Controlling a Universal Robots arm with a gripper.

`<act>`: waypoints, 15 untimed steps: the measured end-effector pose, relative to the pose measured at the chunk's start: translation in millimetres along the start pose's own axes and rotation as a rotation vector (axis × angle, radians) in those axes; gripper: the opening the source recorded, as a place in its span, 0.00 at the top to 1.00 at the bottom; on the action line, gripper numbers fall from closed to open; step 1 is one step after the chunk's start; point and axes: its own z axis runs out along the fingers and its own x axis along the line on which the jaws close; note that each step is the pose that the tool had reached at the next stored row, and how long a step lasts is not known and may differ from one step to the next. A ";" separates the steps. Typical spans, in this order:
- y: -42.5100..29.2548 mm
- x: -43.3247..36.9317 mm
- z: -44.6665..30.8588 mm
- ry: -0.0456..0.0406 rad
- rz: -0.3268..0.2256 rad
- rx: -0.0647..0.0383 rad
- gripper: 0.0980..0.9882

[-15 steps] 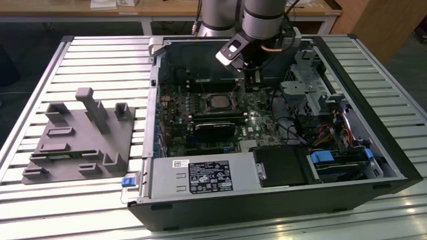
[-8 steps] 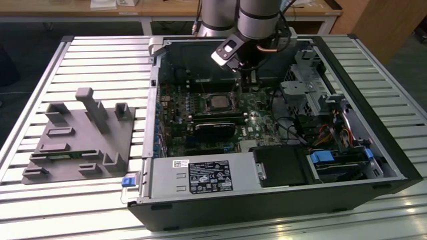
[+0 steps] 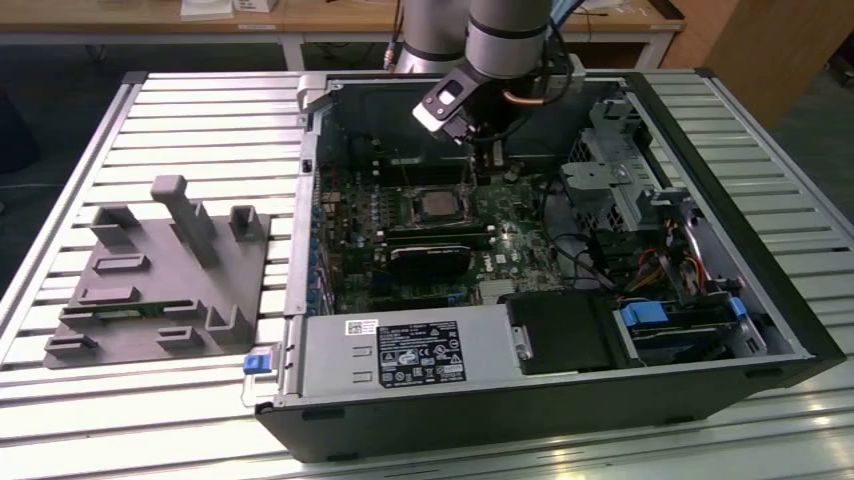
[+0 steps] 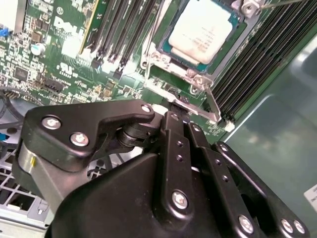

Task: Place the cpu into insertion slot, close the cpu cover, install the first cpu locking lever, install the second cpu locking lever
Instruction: 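Close the cpu cover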

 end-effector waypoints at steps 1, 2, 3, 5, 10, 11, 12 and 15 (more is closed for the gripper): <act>-1.4 -0.1 -0.1 0.0000 0.000 0.000 0.99; -2.7 -0.1 -0.1 -0.0001 0.000 0.000 0.99; -4.1 -0.2 -0.2 -0.0001 0.000 0.000 0.99; -7.0 -0.3 -0.3 -0.0001 0.000 0.000 0.99; -13.6 -0.6 -0.4 -0.0001 0.000 0.000 0.99; -15.1 -0.6 -0.5 -0.0001 0.000 0.000 0.99; -16.6 -0.7 -0.4 -0.0001 0.000 0.000 0.99; -21.4 -0.9 -0.1 0.0001 0.000 0.000 0.99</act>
